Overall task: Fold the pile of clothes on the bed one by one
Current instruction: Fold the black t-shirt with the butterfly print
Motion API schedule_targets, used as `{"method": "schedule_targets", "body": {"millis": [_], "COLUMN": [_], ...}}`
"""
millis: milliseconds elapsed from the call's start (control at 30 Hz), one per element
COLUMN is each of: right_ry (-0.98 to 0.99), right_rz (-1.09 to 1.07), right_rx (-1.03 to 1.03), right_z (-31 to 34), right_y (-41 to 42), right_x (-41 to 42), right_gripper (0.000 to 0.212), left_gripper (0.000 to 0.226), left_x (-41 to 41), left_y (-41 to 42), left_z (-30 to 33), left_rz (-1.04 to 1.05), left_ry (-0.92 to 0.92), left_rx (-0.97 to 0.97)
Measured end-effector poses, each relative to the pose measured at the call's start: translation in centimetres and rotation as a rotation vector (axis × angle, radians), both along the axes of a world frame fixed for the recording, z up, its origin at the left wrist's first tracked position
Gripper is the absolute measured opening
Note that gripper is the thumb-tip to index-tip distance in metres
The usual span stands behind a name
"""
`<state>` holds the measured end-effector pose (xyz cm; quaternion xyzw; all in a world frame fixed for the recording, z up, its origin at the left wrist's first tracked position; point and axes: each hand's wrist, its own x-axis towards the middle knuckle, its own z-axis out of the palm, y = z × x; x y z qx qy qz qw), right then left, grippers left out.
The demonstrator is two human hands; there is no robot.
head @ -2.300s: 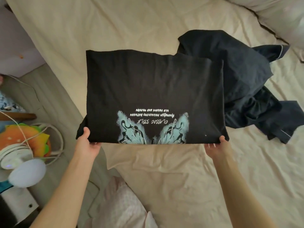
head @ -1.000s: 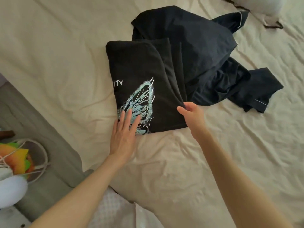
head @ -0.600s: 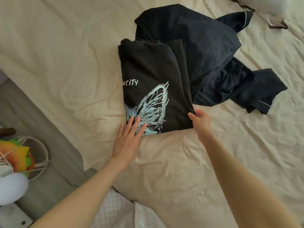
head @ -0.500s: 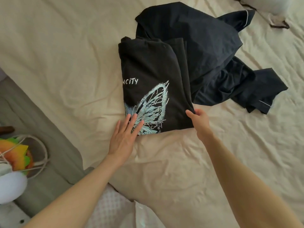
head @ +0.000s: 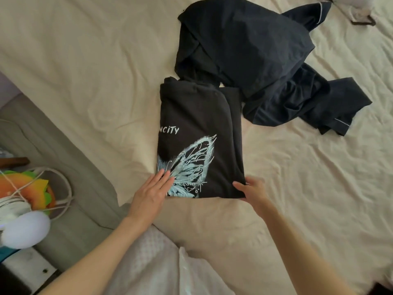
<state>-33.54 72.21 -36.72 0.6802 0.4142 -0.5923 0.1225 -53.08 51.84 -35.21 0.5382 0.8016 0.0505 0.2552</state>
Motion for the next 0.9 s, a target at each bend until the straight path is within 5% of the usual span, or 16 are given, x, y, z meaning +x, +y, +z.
{"method": "schedule_targets", "body": {"millis": [133,233,367,567,767,900], "right_ry": [-0.126,-0.125,-0.063,0.051,0.081,0.065], "right_rz": [0.203,0.314,0.273,0.150,0.058,-0.014], "right_rx": [0.100,0.322,0.499,0.503,0.614,0.657], "right_z": [0.4,0.4,-0.4,-1.9,-1.4,-1.4], "right_y": [-0.4,2.4,7.1,10.9,11.2,11.2], "right_x": [0.2,-3.0,-8.7,-15.0,-15.9,-14.1], "right_gripper": [0.011,0.022,0.048,0.066,0.016,0.007], "left_gripper": [0.051,0.047,0.053,0.059,0.061,0.060], "left_x": [0.0,-1.9,-5.3,-8.7,-9.7,-10.2], "left_y": [-0.5,1.5,6.4,12.5,15.3,16.0], "left_z": [0.3,0.1,-0.7,-2.6,-3.0,-4.0], "left_rz": [-0.008,0.053,0.158,0.096,-0.001,-0.053], "left_ry": [-0.171,-0.166,-0.024,0.021,0.066,0.111], "left_rx": [-0.201,-0.078,0.041,0.026,0.008,-0.039]}}
